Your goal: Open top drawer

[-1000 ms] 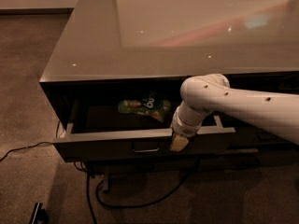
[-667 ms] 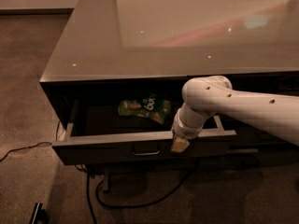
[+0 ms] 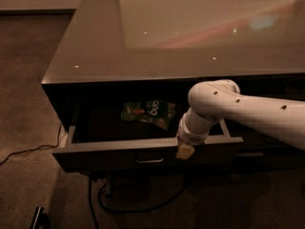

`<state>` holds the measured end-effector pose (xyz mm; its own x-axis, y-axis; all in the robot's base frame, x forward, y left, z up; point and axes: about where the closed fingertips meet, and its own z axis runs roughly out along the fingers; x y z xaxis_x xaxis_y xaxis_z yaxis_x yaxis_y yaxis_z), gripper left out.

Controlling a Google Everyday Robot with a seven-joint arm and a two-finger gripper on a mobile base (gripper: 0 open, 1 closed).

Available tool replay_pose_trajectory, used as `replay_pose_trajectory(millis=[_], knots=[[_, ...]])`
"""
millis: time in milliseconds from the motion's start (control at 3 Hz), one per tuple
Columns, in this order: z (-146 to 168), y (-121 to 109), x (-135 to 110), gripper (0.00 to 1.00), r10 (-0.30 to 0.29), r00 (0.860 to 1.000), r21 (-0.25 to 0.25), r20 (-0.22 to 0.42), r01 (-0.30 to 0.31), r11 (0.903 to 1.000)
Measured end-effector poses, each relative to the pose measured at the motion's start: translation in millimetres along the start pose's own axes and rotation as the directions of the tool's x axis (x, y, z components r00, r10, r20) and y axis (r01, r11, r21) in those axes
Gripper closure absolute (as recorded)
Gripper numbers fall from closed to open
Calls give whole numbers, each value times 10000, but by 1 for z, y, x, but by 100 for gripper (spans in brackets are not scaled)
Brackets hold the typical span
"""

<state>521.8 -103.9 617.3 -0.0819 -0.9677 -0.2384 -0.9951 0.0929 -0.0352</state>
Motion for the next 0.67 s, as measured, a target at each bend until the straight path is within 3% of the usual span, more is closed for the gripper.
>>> replay_pose_trajectory(millis=[333,667], knots=[[-2,2,-1,82,0,10000,0,0,0,10000],[-2,2,-1,58,0,10000,-1,0,0,10000]])
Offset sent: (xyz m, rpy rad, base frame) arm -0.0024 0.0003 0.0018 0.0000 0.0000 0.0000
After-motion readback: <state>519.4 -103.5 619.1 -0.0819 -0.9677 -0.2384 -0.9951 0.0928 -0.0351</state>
